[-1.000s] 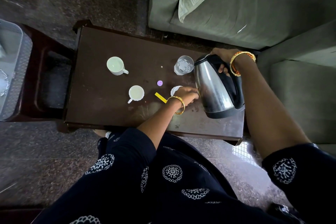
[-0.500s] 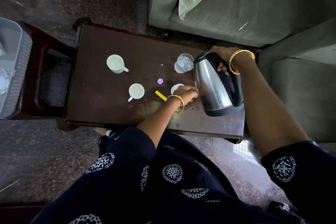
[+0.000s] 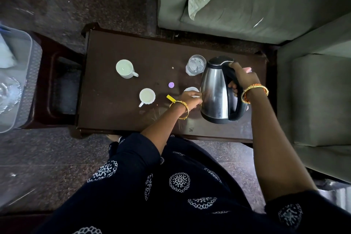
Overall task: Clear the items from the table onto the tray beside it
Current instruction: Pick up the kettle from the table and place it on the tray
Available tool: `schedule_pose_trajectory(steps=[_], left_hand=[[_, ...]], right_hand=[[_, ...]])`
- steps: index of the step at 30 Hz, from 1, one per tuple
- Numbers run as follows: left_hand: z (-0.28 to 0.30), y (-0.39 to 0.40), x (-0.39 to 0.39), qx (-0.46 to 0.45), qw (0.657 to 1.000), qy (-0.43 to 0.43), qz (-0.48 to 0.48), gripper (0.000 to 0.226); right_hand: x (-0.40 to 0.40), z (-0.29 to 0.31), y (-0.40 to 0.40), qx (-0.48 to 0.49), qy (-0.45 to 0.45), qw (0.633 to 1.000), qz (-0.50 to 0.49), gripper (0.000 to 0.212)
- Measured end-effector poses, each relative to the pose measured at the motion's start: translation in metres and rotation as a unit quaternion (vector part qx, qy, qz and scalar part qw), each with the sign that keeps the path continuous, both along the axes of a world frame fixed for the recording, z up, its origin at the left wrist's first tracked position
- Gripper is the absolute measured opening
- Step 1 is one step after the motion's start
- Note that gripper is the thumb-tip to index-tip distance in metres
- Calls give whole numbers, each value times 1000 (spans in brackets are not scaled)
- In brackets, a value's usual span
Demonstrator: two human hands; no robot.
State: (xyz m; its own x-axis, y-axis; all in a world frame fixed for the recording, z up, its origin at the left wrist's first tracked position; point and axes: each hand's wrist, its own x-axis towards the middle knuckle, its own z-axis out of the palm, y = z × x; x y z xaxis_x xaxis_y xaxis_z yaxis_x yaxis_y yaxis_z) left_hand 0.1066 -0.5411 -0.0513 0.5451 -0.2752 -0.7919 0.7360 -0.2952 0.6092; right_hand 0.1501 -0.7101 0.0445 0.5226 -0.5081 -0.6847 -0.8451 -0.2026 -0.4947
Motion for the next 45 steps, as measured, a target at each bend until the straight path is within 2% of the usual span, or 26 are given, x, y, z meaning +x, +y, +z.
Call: schedule_pose_trajectory(steps=[5,9,13,15,18,20,22,25,29,31,33,37,40,42,45], left_hand=[[-4,12,-5,39,999,-34,14,30],[-3,32,-11,75,993,-74,58,24],[-3,61,-16,76,983,-79,149,11],[-3,86,-21,91,974,-84,192,16],[-6,137,-33,129,947,-88,281,18],[-9,184,-44,158,919,-88,349,17],[-11,235,-55,188,880,-77,429,19],[-12,325,-74,228,788,-45,570,24],[-12,434,-100,310,673,8,671,15],[-8,472,-107,333,640,18,693,6],[-6,509,-110,322,636,28,701,10],[-14,548,-111,315,680,56,659,35],[-22,568,-114,324,682,44,654,33],[-28,571,-114,320,679,33,660,33],[-39,571,-114,259,664,29,701,32]], right_hand=[[-33,-3,13,-16,-46,998,-39,60],[-61,-4,31,-13,-95,994,-58,58],[-85,-6,62,27,-161,983,-80,57],[-92,-9,85,54,-185,978,-76,61],[-99,-7,129,90,-183,979,-27,44],[-101,-4,165,132,-189,973,-5,43],[-98,-2,202,164,-235,958,32,45],[-89,2,266,219,-250,939,92,52],[-74,4,356,268,-256,908,194,64],[-66,7,402,285,-263,894,223,60],[-61,6,455,308,-265,882,237,53],[-54,-1,534,342,-271,861,260,60],[-53,-16,595,341,-271,856,278,65],[-51,-28,629,326,-268,860,287,58],[-51,-48,671,289,-252,877,290,44]])
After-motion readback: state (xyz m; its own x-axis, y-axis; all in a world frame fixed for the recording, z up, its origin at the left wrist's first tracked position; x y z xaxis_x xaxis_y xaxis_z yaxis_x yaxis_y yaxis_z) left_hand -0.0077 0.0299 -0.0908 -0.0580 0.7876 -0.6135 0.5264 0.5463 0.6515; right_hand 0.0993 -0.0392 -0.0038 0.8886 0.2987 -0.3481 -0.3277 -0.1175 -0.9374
